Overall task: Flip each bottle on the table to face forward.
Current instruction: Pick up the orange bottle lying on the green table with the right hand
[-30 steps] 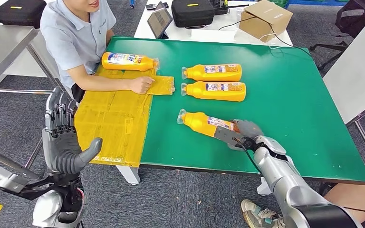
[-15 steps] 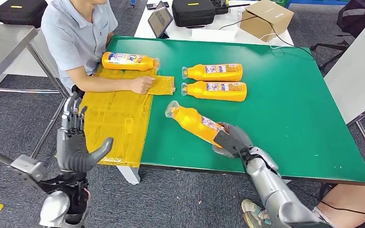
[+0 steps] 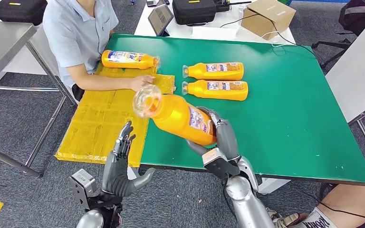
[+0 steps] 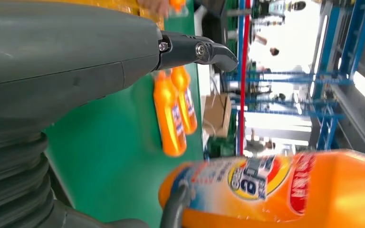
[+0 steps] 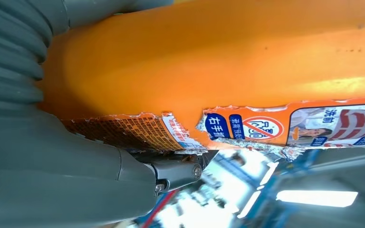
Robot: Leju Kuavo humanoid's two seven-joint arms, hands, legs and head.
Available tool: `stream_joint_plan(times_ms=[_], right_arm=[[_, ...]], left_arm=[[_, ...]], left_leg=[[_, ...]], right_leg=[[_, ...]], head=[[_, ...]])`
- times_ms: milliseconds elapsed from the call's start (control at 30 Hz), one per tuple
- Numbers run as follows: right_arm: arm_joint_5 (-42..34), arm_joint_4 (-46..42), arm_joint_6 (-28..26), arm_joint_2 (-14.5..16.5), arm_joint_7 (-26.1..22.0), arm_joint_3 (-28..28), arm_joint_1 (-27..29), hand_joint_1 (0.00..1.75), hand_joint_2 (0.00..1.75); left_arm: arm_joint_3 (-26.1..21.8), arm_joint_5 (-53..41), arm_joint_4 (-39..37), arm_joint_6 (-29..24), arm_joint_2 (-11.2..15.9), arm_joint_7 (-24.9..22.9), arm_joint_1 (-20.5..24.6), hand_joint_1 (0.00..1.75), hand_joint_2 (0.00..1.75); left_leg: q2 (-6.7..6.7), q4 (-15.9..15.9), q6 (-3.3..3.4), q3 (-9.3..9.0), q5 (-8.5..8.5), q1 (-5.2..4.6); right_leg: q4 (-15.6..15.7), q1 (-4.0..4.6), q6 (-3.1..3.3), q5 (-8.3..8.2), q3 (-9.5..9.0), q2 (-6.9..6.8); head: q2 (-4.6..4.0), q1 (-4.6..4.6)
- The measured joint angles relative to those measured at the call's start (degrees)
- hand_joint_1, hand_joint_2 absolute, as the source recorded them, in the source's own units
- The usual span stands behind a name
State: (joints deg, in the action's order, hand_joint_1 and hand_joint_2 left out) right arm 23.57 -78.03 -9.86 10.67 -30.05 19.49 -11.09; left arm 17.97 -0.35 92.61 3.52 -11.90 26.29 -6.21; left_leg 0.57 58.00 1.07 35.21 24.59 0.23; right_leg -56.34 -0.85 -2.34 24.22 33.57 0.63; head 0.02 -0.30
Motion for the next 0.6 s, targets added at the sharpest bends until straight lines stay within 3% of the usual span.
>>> stream_joint_plan(times_ms=[300, 600], right_arm=[[4.12, 1.36, 3.94, 0.27, 1.78, 7.45, -0.65, 1.75, 1.75], [6.11, 5.79, 5.88, 0.44, 3.1, 12.71, -1.7, 1.75, 1.75]], left_arm=[[2.99, 2.78, 0.0, 3.8, -0.14, 0.54, 0.37, 0.0, 1.75], [2.47, 6.12, 0.02, 4.57, -0.76, 0.56, 1.11, 0.0, 1.75]], left_leg=[[0.01, 0.0, 0.0, -0.01, -0.02, 0.01], [0.02, 0.0, 0.0, 0.01, -0.01, 0.0]], right_leg=[[-0.03, 0.01, 0.0, -0.01, -0.02, 0.0], [-0.02, 0.0, 0.0, 0.0, 0.0, -0.01]], head=[[0.0, 0.0], [0.0, 0.0]])
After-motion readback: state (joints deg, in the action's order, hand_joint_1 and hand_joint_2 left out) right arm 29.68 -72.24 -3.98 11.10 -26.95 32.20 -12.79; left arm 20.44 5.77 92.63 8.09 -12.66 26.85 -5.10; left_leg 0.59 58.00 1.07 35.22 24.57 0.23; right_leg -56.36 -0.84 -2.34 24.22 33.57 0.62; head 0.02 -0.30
